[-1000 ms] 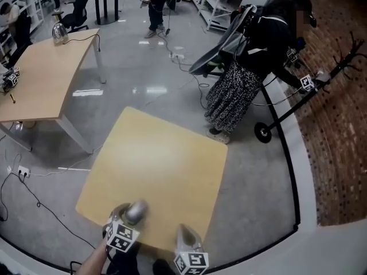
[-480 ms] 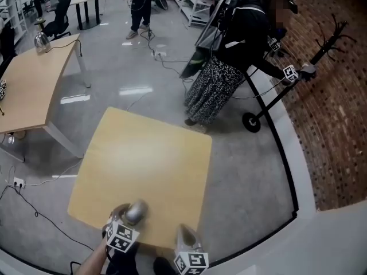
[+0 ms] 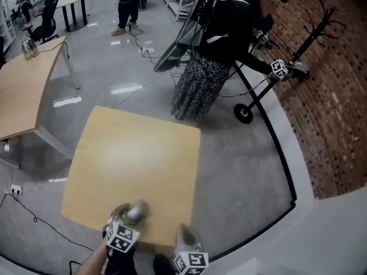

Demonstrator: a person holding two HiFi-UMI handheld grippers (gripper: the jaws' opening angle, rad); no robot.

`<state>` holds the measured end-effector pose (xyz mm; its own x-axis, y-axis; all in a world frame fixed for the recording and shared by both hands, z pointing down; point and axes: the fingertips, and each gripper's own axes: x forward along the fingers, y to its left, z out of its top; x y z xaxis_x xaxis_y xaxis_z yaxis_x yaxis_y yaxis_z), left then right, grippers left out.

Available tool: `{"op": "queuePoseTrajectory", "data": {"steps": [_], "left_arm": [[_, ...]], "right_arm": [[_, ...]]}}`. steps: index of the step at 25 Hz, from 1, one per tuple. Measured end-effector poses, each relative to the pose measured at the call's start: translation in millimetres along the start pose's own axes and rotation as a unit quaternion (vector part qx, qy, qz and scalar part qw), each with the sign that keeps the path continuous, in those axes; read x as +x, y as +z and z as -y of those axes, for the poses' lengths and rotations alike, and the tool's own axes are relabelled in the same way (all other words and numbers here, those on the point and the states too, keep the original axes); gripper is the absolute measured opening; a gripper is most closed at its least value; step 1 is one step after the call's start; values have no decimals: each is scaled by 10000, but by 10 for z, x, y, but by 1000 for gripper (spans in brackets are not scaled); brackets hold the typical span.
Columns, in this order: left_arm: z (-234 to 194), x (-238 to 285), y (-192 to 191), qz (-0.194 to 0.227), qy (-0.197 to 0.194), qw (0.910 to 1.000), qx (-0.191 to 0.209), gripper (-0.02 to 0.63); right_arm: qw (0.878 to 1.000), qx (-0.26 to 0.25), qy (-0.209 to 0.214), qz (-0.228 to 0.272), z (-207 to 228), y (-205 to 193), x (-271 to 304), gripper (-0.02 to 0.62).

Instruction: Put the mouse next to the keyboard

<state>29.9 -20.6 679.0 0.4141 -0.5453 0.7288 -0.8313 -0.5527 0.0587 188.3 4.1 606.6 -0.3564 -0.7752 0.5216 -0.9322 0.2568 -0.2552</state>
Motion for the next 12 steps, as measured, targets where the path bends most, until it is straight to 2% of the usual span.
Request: {"op": "queuePoseTrajectory", "data": {"steps": [12], "left_arm": [[283,186,14,-70,-255,9996,125,304]], "right_arm": [[9993,256,-267,-48,270,-189,-129,14]]}}
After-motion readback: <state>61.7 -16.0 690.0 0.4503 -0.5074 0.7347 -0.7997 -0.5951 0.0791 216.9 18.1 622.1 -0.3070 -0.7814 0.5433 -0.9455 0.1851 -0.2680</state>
